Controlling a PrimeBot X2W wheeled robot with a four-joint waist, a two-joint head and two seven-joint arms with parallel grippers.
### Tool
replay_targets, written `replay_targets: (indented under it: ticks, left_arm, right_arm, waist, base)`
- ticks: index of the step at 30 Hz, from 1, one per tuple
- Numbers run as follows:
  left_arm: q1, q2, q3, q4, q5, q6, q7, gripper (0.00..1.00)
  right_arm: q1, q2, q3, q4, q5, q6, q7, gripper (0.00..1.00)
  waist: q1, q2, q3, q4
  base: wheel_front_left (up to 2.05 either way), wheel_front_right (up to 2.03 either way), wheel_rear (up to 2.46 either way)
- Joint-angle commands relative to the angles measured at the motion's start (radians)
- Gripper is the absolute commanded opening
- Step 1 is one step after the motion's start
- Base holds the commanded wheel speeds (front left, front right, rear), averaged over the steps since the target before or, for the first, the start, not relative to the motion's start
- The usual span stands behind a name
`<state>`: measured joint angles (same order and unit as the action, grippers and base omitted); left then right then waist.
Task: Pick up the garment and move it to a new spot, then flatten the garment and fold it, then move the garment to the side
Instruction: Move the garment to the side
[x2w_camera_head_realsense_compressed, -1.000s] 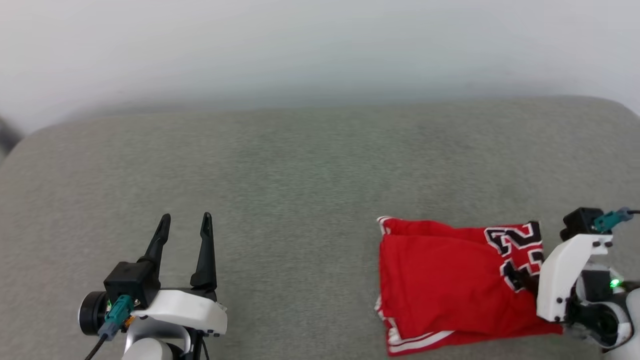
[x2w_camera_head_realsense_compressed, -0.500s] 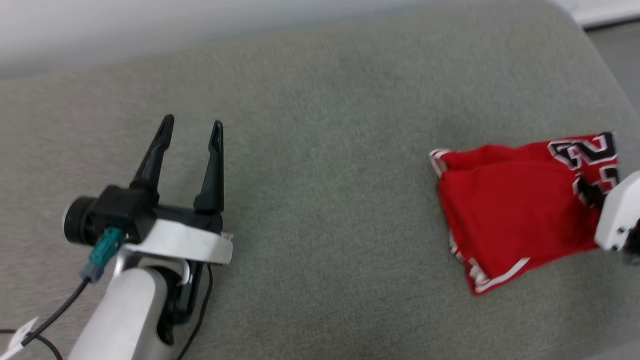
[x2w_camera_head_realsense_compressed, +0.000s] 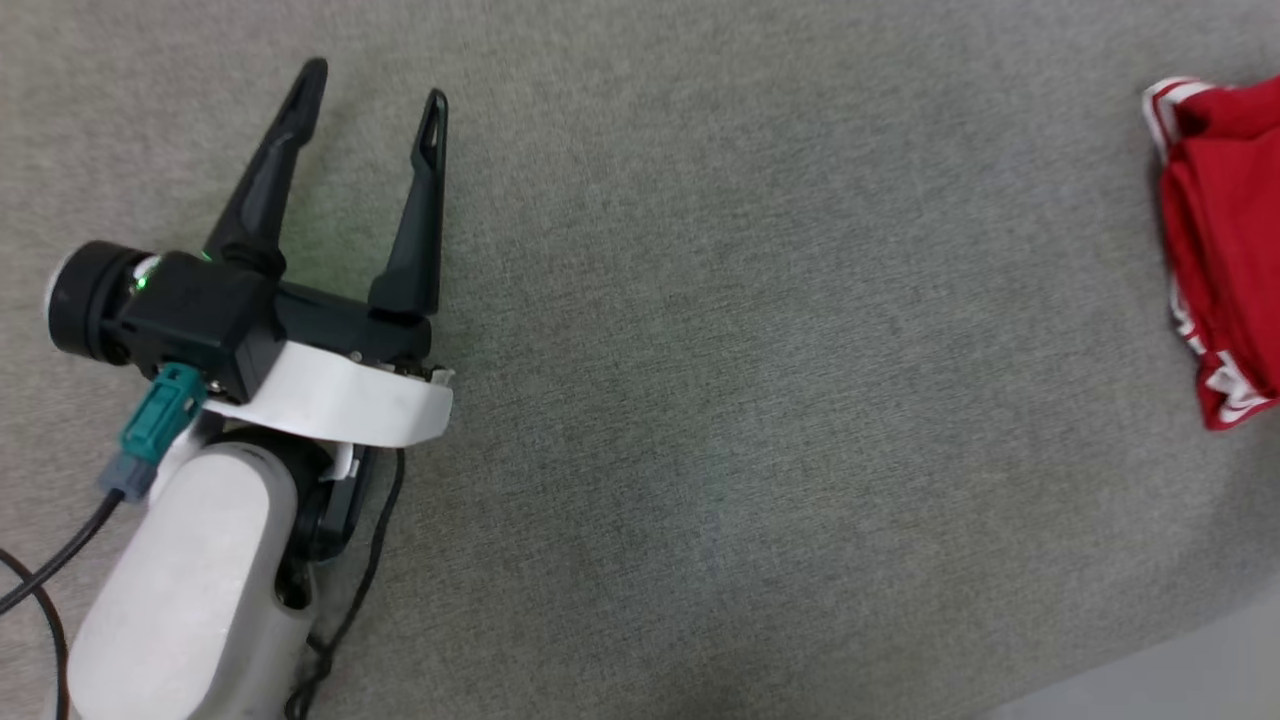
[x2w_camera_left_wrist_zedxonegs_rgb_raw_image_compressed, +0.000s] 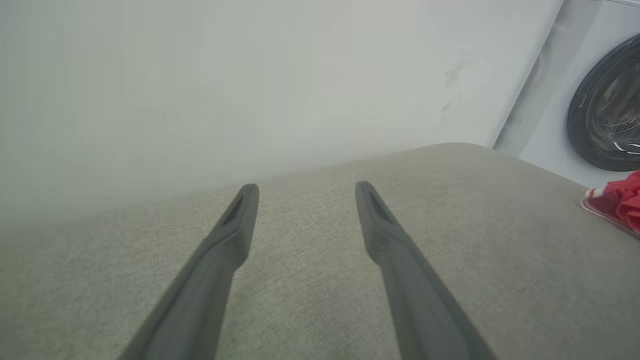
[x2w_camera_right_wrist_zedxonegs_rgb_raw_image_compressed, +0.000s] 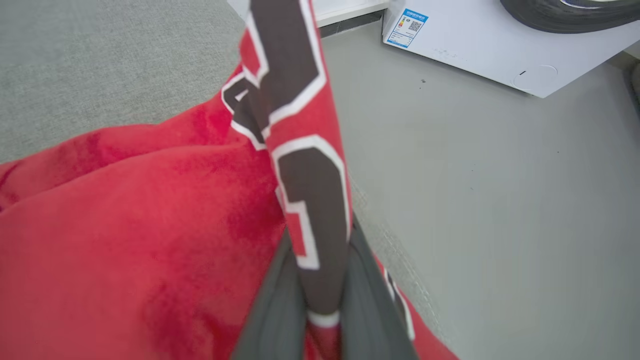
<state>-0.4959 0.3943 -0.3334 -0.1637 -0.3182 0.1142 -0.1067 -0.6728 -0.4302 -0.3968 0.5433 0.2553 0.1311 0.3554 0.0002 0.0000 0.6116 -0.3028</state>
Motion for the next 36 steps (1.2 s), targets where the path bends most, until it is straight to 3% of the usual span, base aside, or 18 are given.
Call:
replay_targets:
  ticks: [1, 5, 6, 7, 8, 14, 20, 27, 36]
  left_arm:
    - [-0.018, 0.007, 0.002, -0.012, 0.008, -0.003, 0.008, 1.0]
    - [-0.036, 0.024, 0.001, -0.041, 0.018, -0.002, 0.029, 1.0]
    - [-0.041, 0.027, 0.0, -0.046, 0.02, -0.003, 0.032, 1.0]
    - [-0.044, 0.028, -0.001, -0.05, 0.022, -0.004, 0.035, 1.0]
    - [-0.046, 0.029, -0.002, -0.053, 0.022, -0.005, 0.038, 1.0]
    - [-0.034, 0.025, -0.007, -0.034, 0.012, -0.004, 0.028, 1.0]
    - [0.021, 0.002, -0.007, 0.023, -0.018, 0.008, -0.018, 1.0]
    - [0.13, -0.041, 0.001, 0.102, -0.068, 0.034, -0.074, 1.0]
    - [0.259, -0.077, 0.013, 0.176, -0.117, 0.059, -0.116, 1.0]
  right_arm:
    - [-0.026, -0.001, -0.009, 0.013, -0.016, -0.001, -0.026, 0.0]
    - [-0.066, 0.021, -0.024, 0.071, -0.043, -0.001, -0.103, 0.0]
    - [-0.073, 0.024, -0.025, 0.087, -0.05, -0.001, -0.127, 0.22]
    - [-0.08, 0.026, -0.018, 0.101, -0.058, -0.001, -0.149, 0.57]
    - [-0.086, 0.03, -0.015, 0.116, -0.059, -0.001, -0.173, 1.0]
    - [-0.105, 0.021, 0.005, 0.209, -0.089, -0.001, -0.296, 1.0]
    - [-0.069, -0.008, 0.045, 0.242, -0.106, -0.001, -0.385, 1.0]
    - [0.028, -0.016, 0.155, 0.176, -0.073, -0.001, -0.416, 1.0]
    - [0.211, 0.062, 0.276, -0.022, -0.031, -0.001, -0.39, 1.0]
  waist:
    - [-0.0002, 0.0, 0.055, -0.006]
    - [-0.0002, 0.0, 0.092, -0.011]
    - [-0.0002, 0.0, 0.097, -0.012]
    - [-0.0002, 0.0, 0.1, -0.012]
    - [-0.0002, 0.0, 0.102, -0.013]
    - [-0.0002, 0.0, 0.073, -0.013]
    - [-0.0002, 0.0, -0.036, -0.003]
    - [-0.0002, 0.0, -0.207, 0.026]
    - [-0.0002, 0.0, -0.371, 0.1]
  base:
    - [0.0, 0.0, 0.0]
    - [0.0, 0.0, 0.0]
    - [0.0, 0.0, 0.0]
    - [0.0, 0.0, 0.0]
    - [0.0, 0.0, 0.0]
    - [0.0, 0.0, 0.0]
    - [0.0, 0.0, 0.0]
    - [0.0, 0.0, 0.0]
    - [0.0, 0.0, 0.0]
